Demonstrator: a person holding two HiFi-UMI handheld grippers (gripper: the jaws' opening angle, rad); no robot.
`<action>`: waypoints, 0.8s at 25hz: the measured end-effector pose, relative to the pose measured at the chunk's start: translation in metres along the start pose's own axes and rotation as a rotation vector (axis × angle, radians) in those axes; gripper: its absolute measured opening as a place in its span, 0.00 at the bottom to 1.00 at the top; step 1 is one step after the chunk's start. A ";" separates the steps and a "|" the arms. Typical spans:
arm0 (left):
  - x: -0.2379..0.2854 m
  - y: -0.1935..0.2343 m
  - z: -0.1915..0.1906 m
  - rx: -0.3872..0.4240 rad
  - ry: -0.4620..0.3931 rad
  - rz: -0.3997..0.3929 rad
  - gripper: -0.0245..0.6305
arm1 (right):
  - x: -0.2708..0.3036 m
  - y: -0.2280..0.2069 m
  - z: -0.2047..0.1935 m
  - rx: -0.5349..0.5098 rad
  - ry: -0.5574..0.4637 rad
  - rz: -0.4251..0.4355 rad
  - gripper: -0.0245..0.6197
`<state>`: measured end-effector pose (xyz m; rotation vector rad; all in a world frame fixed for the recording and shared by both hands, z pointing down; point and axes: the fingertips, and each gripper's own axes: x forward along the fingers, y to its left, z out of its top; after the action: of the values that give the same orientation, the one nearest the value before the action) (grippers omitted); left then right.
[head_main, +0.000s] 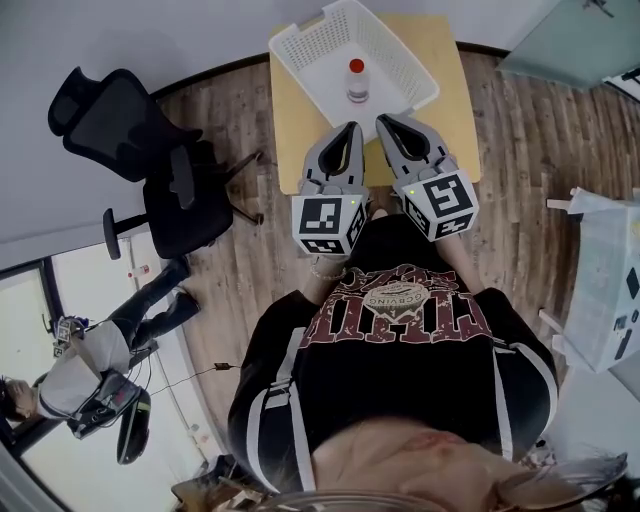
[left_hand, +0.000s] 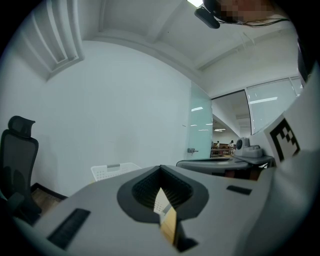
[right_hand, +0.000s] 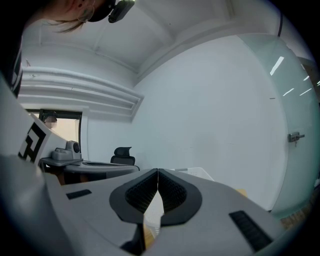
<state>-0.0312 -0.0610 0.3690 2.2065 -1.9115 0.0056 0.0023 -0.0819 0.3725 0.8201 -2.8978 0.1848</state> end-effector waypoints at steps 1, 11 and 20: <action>0.001 0.000 0.000 0.000 0.001 -0.001 0.11 | 0.000 -0.001 0.000 0.001 0.000 -0.001 0.07; 0.024 0.011 0.000 0.011 0.027 -0.026 0.11 | 0.012 -0.022 0.001 0.015 -0.003 -0.057 0.07; 0.054 0.034 -0.003 0.031 0.073 -0.057 0.11 | 0.038 -0.041 0.005 0.026 0.001 -0.102 0.07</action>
<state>-0.0560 -0.1175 0.3849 2.2478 -1.8222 0.1055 -0.0086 -0.1366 0.3767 0.9691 -2.8499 0.2134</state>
